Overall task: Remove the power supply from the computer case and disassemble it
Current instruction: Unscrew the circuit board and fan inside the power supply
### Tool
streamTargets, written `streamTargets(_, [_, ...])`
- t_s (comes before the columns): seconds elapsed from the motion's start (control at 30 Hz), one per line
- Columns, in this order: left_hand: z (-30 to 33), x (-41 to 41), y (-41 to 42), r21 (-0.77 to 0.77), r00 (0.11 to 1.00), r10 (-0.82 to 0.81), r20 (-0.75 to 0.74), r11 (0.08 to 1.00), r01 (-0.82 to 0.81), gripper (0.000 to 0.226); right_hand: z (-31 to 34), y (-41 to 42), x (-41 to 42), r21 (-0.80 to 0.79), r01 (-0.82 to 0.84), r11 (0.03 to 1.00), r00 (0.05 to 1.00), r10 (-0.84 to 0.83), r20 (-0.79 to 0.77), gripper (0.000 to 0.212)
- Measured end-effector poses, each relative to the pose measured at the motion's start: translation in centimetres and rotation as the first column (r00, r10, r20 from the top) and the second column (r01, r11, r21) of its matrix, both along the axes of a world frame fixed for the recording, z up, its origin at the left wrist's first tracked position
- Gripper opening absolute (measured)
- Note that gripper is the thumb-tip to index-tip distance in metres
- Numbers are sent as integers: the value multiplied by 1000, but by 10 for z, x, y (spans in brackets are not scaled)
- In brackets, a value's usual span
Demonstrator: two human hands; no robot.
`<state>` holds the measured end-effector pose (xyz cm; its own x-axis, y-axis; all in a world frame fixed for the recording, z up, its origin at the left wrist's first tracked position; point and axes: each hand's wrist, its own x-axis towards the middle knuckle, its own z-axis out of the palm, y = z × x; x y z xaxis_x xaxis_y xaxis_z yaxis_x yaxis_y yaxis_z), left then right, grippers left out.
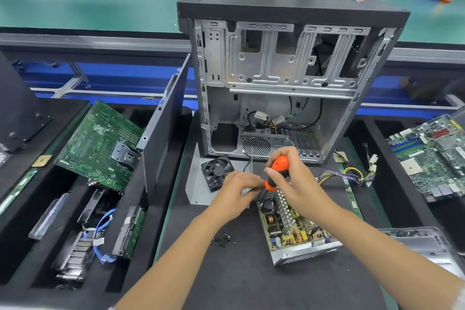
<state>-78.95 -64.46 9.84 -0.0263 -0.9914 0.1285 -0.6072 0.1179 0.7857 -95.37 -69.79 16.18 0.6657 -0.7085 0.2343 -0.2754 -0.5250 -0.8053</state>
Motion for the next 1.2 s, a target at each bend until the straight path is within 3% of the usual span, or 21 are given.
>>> streamTargets(0.33, [4,-2,0,-1,997,16,-78,1000,-16,12,-3,7,4,7,17,1000,1000,-18,11,20])
streamTargets(0.57, [3,-7,-3,-12,991,102,-89,995,-103,16,-11,14,9,-36,49,998,999,-48,10,29])
streamTargets(0.7, [7,-11,-5,13,985,44,-165,999,-43,22,-2,7,4,-105,109,988,985,-122,-124,17])
streamTargets(0.8, [8,-13,-7,28,982,41,-184,999,-36,13,20,-2,4,-421,67,904,882,-251,-400,26])
streamTargets(0.87, [9,-12,-8,50,977,64,-202,997,-55,14,36,-9,12,-607,-23,794,729,-402,-554,56])
streamTargets(0.9, [9,-13,-9,74,977,73,-201,996,-60,17,43,-10,19,-657,-44,753,656,-474,-588,68])
streamTargets(0.97, [8,-14,-9,97,977,61,-204,994,-42,18,50,-10,31,-688,-69,722,529,-558,-639,74])
streamTargets(1.03, [7,-14,-8,98,964,20,-264,995,6,14,49,-8,39,-678,-124,724,439,-573,-692,55])
streamTargets(1.1, [9,-11,-8,139,943,2,-332,989,47,15,50,-8,41,-653,-188,734,419,-541,-729,20])
streamTargets(1.2, [14,-4,-10,162,942,-46,-333,981,105,27,54,-8,43,-619,-183,764,405,-515,-755,13])
